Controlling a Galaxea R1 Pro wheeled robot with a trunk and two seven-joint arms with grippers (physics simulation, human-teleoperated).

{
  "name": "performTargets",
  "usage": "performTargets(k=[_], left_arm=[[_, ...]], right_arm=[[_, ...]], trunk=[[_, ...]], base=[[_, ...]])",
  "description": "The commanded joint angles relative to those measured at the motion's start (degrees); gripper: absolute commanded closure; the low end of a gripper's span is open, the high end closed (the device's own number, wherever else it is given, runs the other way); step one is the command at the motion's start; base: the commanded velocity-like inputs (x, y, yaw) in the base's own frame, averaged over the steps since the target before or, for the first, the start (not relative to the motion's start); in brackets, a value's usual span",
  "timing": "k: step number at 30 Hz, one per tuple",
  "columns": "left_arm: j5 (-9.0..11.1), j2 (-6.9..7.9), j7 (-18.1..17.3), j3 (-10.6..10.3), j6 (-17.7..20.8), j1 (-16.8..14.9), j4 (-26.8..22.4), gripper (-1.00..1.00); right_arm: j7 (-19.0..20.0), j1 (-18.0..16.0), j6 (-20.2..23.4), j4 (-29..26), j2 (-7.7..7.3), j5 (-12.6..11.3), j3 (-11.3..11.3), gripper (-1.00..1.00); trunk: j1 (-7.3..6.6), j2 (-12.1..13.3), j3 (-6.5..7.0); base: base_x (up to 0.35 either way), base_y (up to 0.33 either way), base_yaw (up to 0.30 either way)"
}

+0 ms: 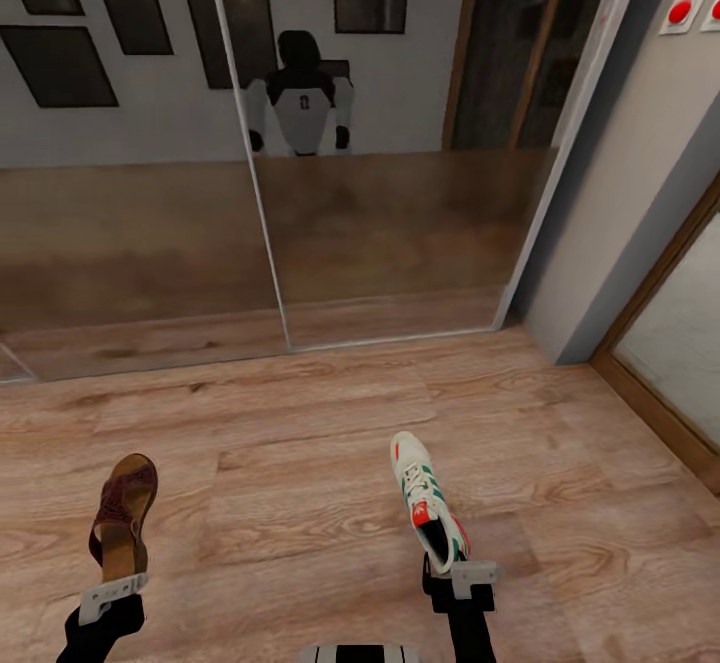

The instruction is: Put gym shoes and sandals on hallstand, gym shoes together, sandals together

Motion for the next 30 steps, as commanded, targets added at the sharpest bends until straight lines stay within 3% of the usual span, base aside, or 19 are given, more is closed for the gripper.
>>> performTargets(k=[1, 23, 30], left_arm=[[-0.27, -0.04, -0.44, 0.34, -0.15, -0.07, 0.04, 1.00], [-0.27, -0.04, -0.42, 0.35, -0.15, -0.07, 0.04, 1.00], [-0.27, -0.05, -0.36, 0.34, -0.20, -0.07, 1.11, 1.00]], right_arm=[[-0.37, -0.05, -0.26, 0.01, -0.03, -0.54, 0.53, 1.00], [-0.37, -0.05, -0.26, 0.72, -0.03, -0.54, 0.53, 1.00], [-0.37, -0.05, -0.33, 0.79, -0.68, -0.54, 0.45, 1.00]], trunk=[[-0.01, -0.02, -0.04], [-0.01, -0.02, -0.04], [-0.01, -0.02, -0.04]], base=[[0.000, 0.000, 0.278], [0.000, 0.000, 0.278], [0.000, 0.000, 0.278]])
